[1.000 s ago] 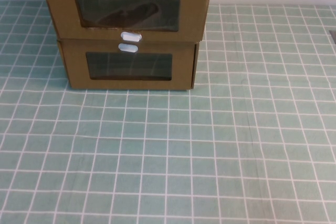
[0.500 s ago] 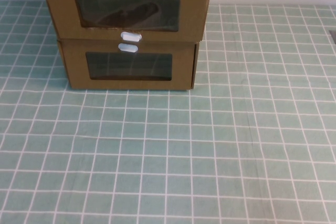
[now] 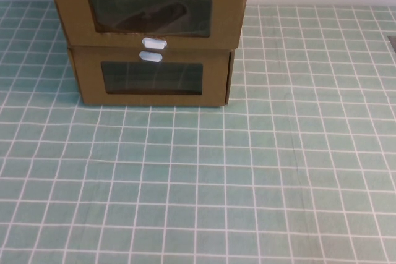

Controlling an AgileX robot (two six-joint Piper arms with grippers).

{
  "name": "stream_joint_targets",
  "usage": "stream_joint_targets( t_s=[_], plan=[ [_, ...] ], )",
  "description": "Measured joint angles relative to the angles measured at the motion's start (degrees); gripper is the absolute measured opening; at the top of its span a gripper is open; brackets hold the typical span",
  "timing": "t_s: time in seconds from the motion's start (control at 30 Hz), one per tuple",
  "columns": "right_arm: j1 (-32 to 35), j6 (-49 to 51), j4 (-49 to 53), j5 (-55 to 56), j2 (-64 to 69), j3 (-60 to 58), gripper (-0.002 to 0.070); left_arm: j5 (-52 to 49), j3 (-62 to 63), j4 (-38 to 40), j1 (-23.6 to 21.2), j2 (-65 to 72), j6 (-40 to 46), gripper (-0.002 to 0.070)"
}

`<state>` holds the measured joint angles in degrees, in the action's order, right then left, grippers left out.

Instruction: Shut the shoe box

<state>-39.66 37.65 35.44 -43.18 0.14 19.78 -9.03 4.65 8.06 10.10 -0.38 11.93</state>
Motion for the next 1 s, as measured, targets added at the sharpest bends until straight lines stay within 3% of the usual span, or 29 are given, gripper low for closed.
stream_joint_targets(
  t_s=[0.43,1.0],
  plan=[
    [0.0,0.0,0.0,0.1,0.0,0.0,-0.0014,-12.4,-6.2,-2.7,0.0,-0.2,-2.0,-0.0005],
    [0.0,0.0,0.0,0.1,0.0,0.0,-0.0014,-13.1,-6.2,-3.1,0.0,-0.2,-2.2,-0.0005]
  ],
)
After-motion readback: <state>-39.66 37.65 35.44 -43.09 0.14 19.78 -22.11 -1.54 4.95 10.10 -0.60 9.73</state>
